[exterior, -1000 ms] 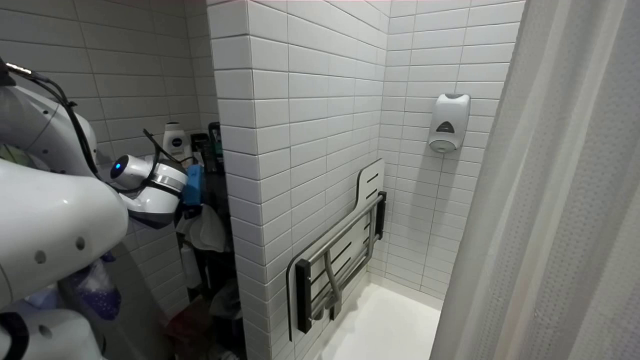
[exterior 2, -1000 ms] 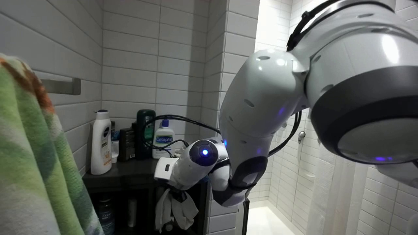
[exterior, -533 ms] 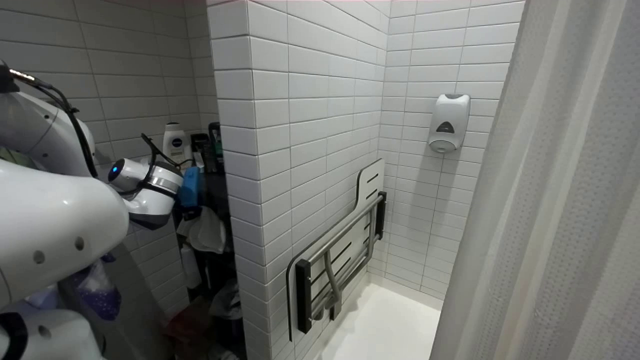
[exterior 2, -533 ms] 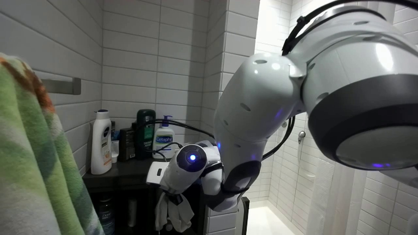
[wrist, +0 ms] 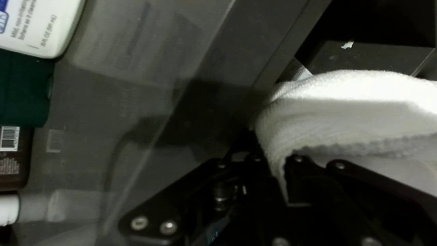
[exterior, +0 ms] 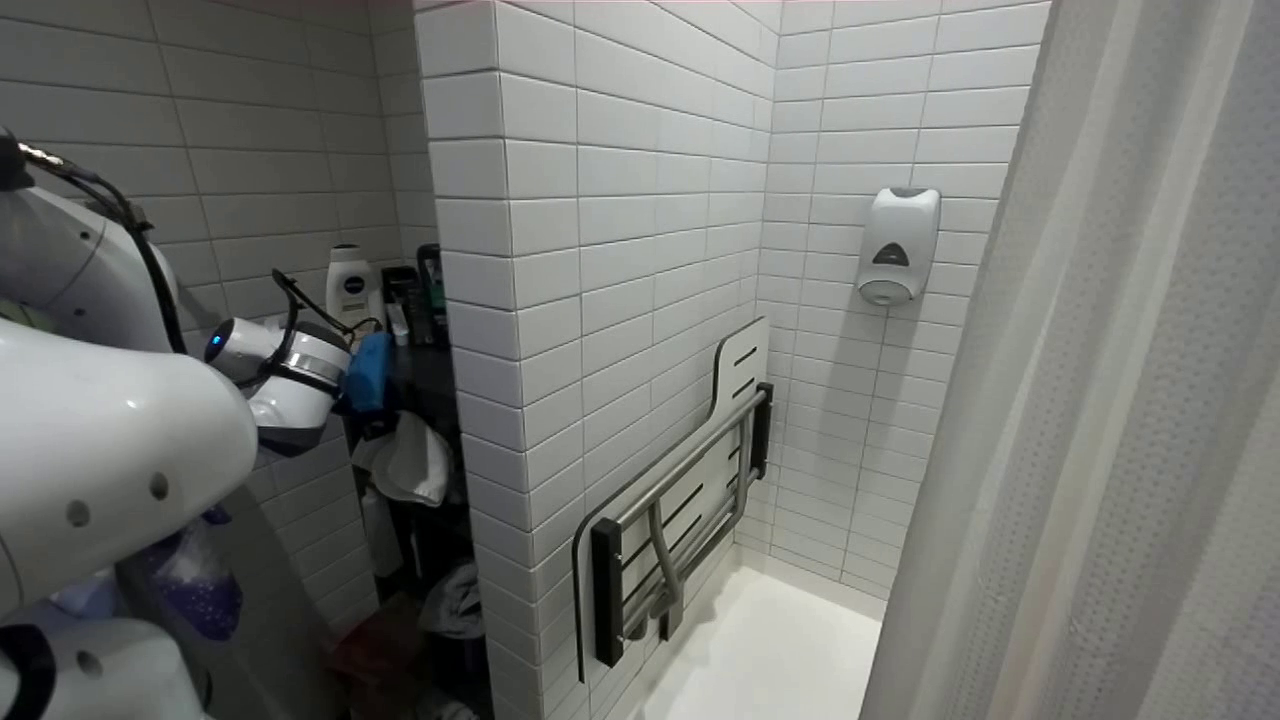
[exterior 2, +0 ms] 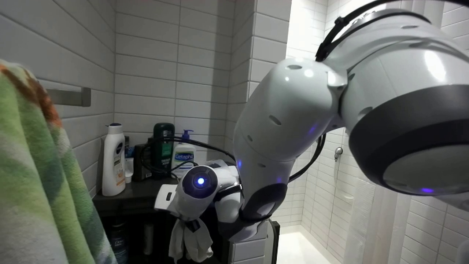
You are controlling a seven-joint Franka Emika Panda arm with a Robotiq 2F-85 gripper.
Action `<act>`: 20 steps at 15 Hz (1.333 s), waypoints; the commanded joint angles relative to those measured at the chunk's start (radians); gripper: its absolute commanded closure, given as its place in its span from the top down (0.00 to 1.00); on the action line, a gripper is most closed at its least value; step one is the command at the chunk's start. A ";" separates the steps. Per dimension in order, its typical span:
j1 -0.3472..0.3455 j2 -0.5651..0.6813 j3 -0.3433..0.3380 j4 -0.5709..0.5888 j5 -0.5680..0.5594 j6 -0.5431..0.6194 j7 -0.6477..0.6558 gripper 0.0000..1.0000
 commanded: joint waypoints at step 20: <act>0.008 0.014 0.036 -0.005 0.184 -0.279 -0.021 0.02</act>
